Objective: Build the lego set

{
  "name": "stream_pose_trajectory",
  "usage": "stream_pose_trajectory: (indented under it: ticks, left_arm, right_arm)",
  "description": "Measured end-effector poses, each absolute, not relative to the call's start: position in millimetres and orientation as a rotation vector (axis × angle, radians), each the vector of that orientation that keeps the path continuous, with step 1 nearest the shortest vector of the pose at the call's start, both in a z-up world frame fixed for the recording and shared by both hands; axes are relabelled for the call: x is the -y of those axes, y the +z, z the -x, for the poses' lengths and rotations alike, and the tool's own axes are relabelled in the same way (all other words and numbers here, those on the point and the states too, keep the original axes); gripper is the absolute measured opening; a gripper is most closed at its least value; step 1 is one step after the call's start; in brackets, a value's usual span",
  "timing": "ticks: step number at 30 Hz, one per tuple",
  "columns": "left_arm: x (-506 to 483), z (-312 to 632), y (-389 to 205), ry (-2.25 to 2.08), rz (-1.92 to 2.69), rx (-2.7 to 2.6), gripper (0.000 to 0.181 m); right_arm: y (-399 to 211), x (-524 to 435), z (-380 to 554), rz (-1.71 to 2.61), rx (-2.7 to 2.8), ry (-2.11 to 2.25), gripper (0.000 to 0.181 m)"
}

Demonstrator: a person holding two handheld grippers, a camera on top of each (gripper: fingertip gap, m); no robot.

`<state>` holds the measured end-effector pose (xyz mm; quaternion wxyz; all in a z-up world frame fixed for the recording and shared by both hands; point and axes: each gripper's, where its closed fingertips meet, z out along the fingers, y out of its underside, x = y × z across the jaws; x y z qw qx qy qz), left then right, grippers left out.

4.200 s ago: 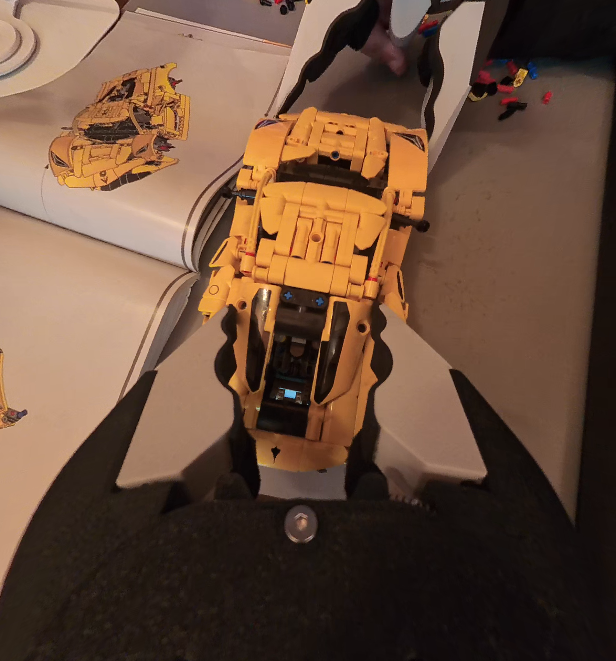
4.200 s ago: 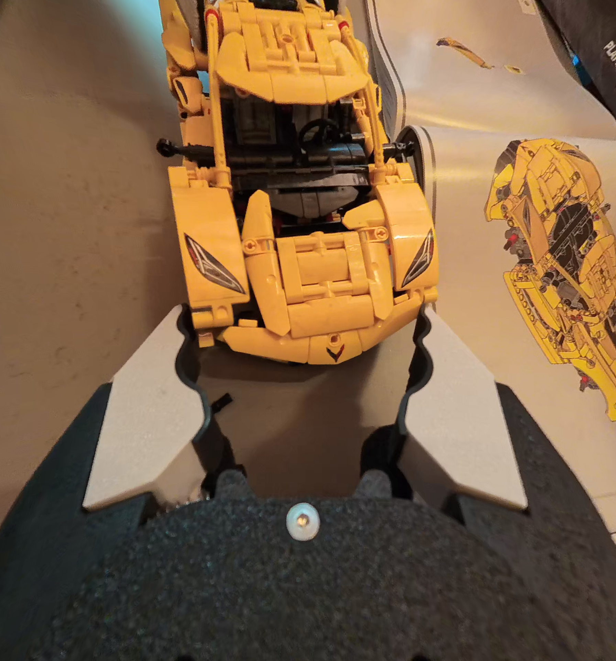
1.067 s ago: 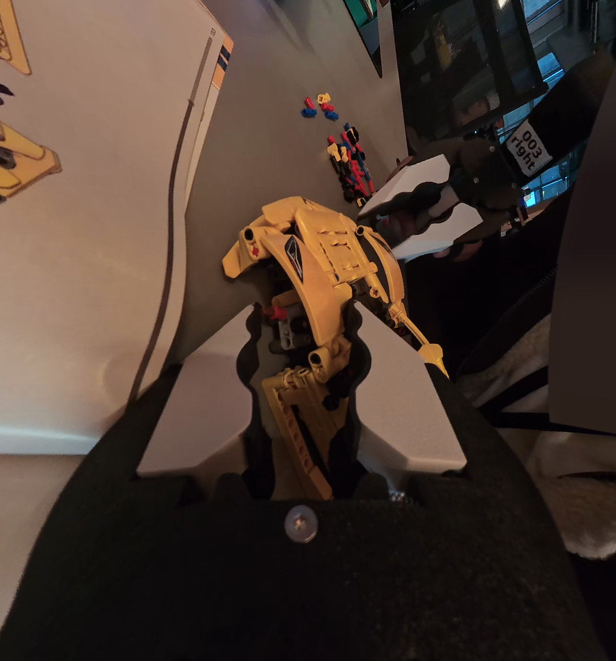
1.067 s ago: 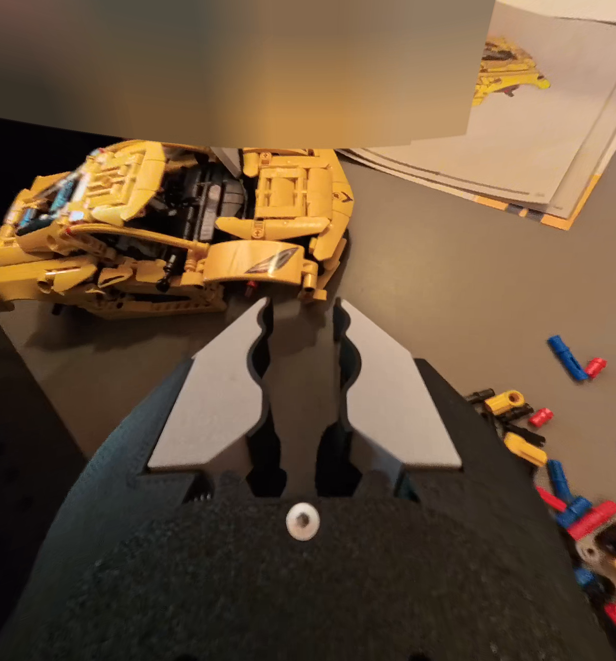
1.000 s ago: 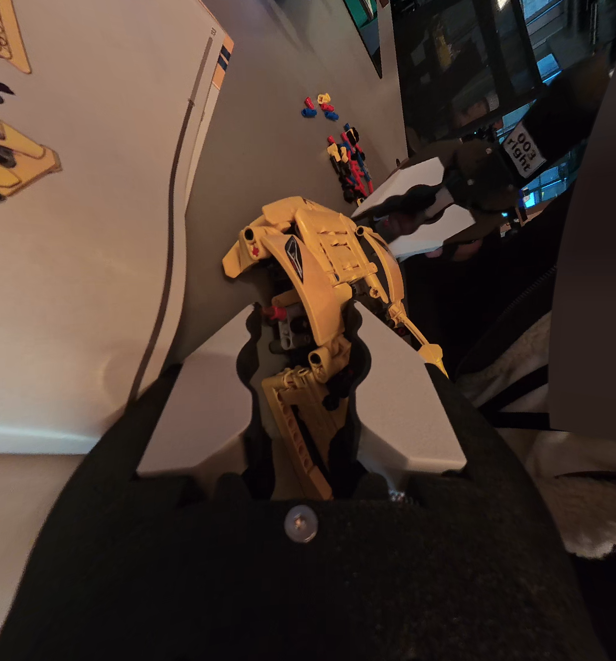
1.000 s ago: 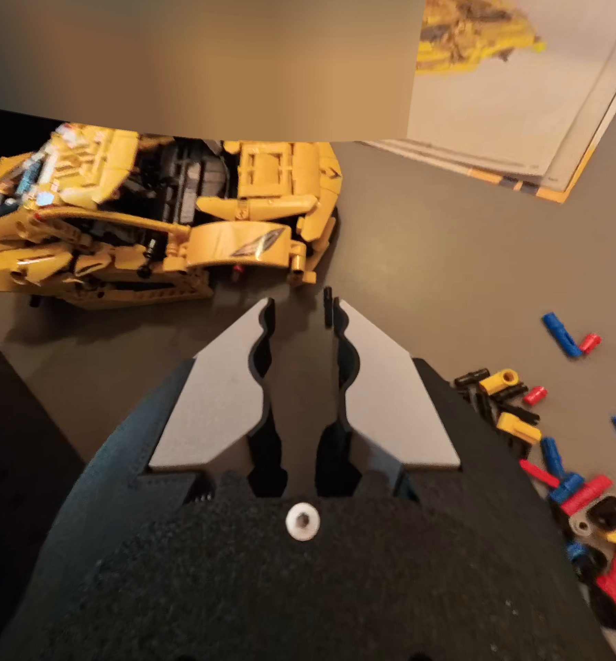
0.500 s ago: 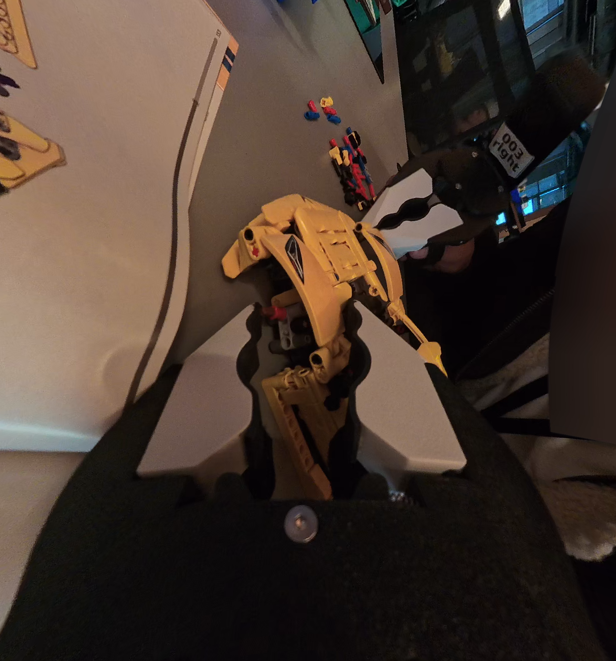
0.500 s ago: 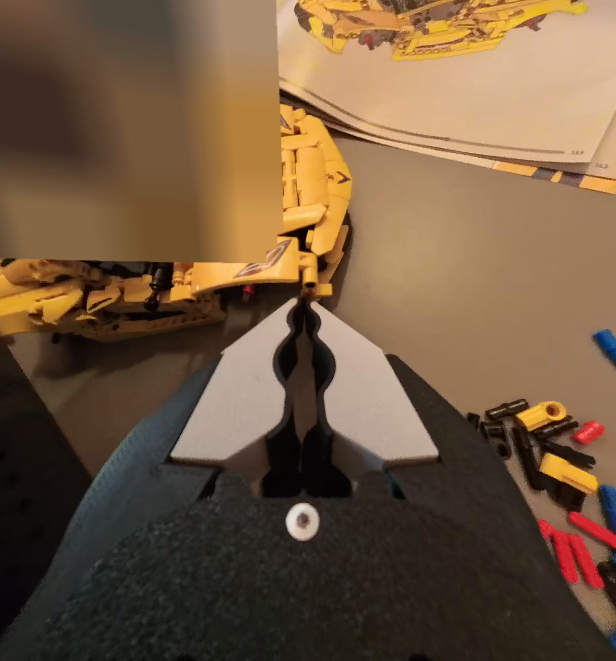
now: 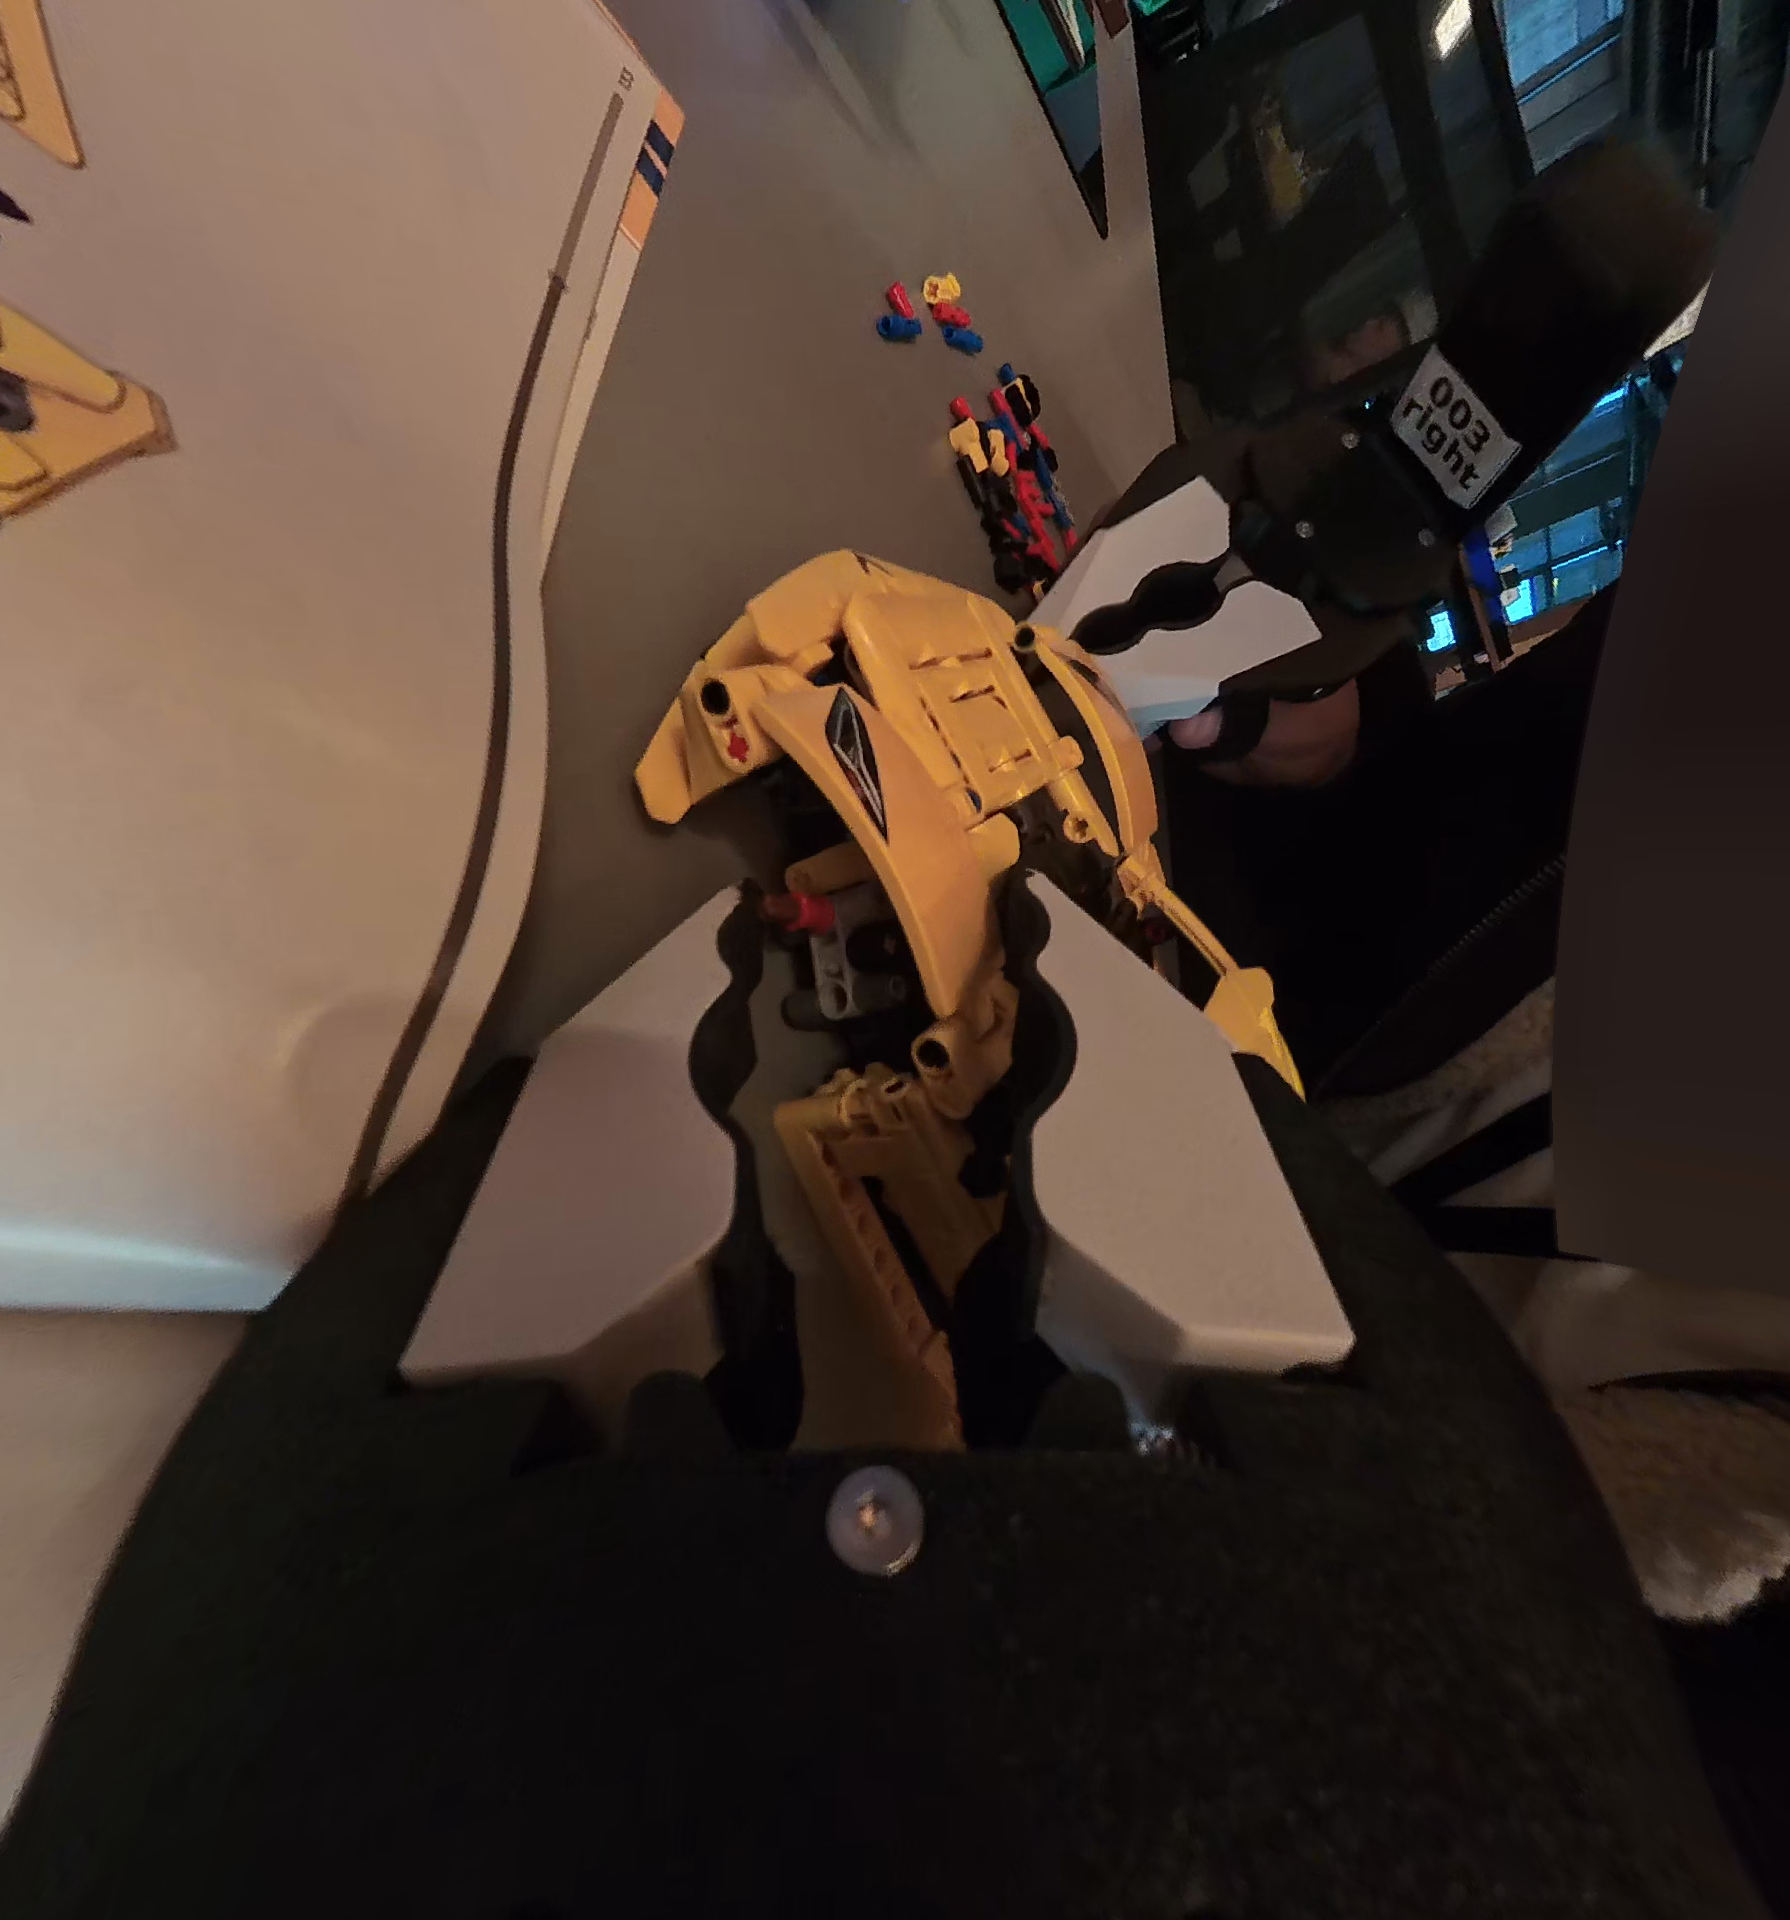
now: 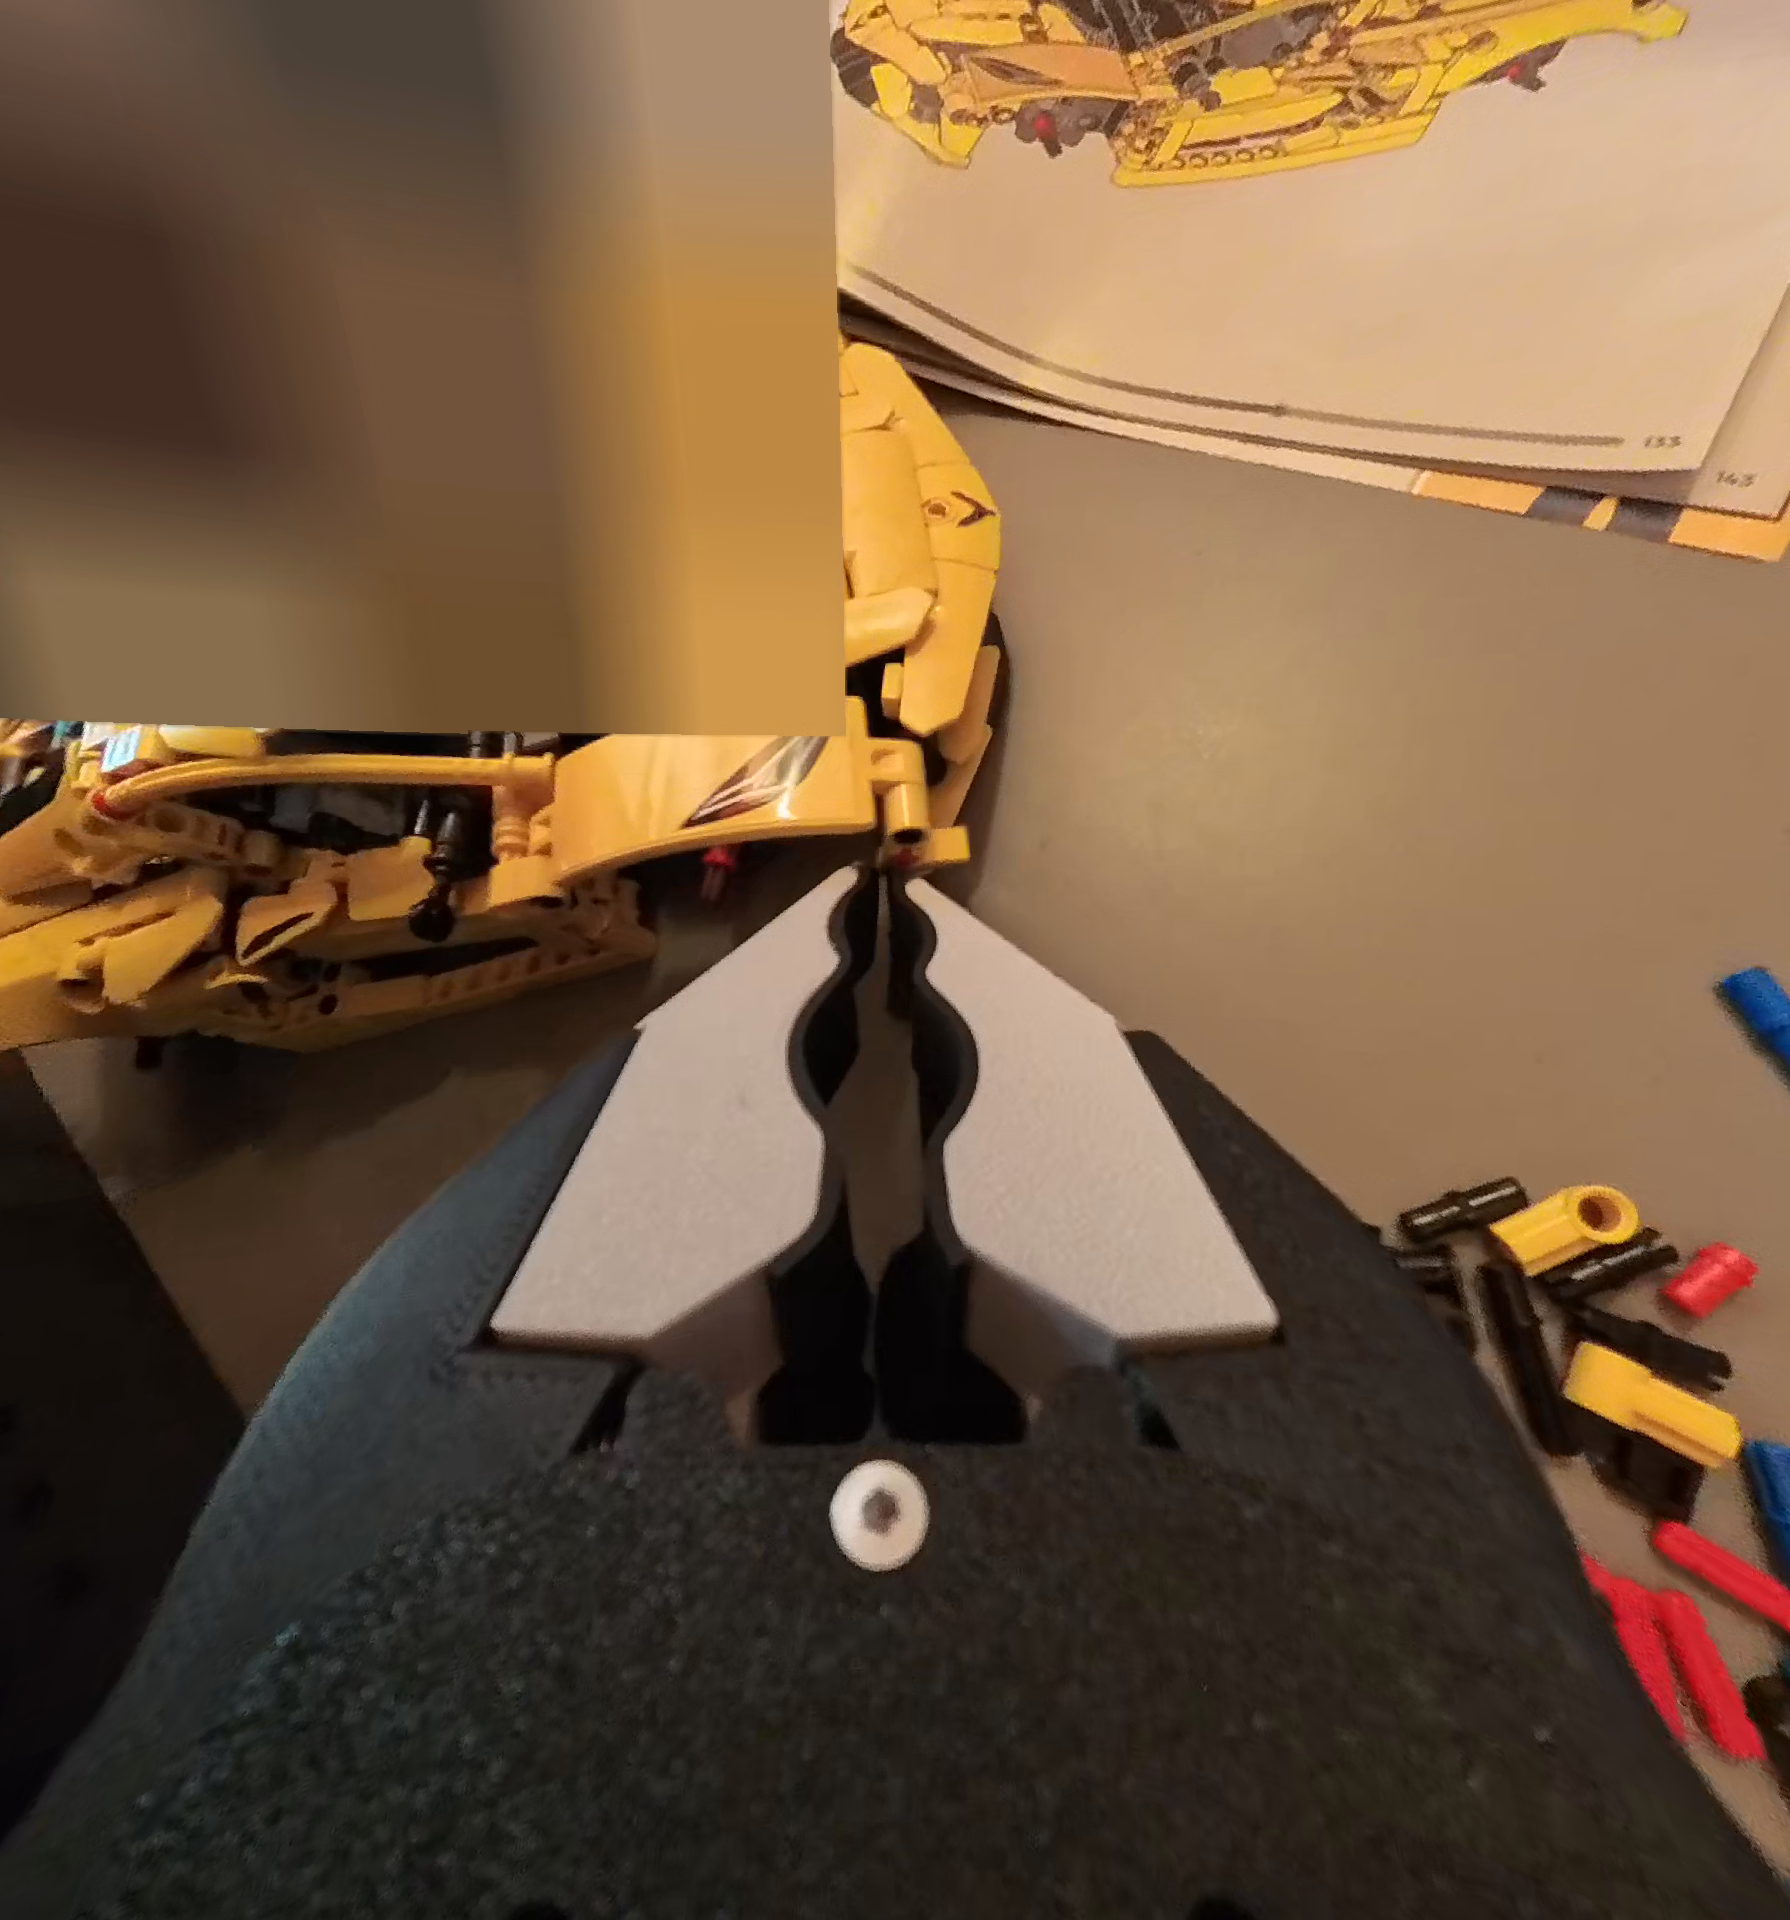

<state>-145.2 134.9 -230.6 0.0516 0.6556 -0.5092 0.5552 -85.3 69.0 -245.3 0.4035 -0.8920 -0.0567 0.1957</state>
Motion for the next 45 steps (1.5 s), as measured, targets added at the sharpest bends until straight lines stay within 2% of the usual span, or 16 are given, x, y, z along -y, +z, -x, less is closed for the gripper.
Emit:
stream_pose_trajectory:
  ticks: [2,6,7,10,15,18,20,32,37,41,45]
  left_arm:
    - [-133,146,-231,1.682,-1.986,1.547,0.047]
    - [-132,148,-230,1.674,-1.955,1.532,0.046]
    - [-130,150,-230,1.664,-1.931,1.543,0.046]
    - [-132,150,-228,1.666,-1.899,1.612,0.047]
    - [-135,140,-219,1.746,-1.897,1.57,0.05]
    - [-133,133,-221,1.733,-1.934,1.52,0.046]
    - [-125,130,-223,1.724,-1.924,1.551,0.036]
    - [-125,130,-225,1.765,-1.942,1.493,0.036]
    - [-127,128,-226,1.774,-1.962,1.471,0.037]
    - [-126,129,-226,1.778,-1.957,1.447,0.036]
    - [-126,129,-226,1.778,-1.957,1.439,0.036]
  right_arm:
    - [-245,-68,83,2.248,0.172,0.47,0.002]
    - [-245,-66,85,2.25,0.203,0.473,0.028]
    - [-246,-65,84,2.254,0.218,0.459,0.028]
    - [-248,-68,88,2.259,0.226,0.477,0.027]
    - [-247,-70,85,2.265,0.23,0.459,0.015]
    - [-247,-70,84,2.265,0.249,0.421,0.016]
    - [-248,-70,84,2.269,0.256,0.413,0.016]
    - [-249,-72,86,2.301,0.231,0.528,0.014]
    - [-248,-76,78,2.314,0.26,0.283,0.015]
    - [-246,-76,79,2.285,0.293,0.266,0.014]
    - [-246,-76,84,2.25,-0.005,0.727,0.014]
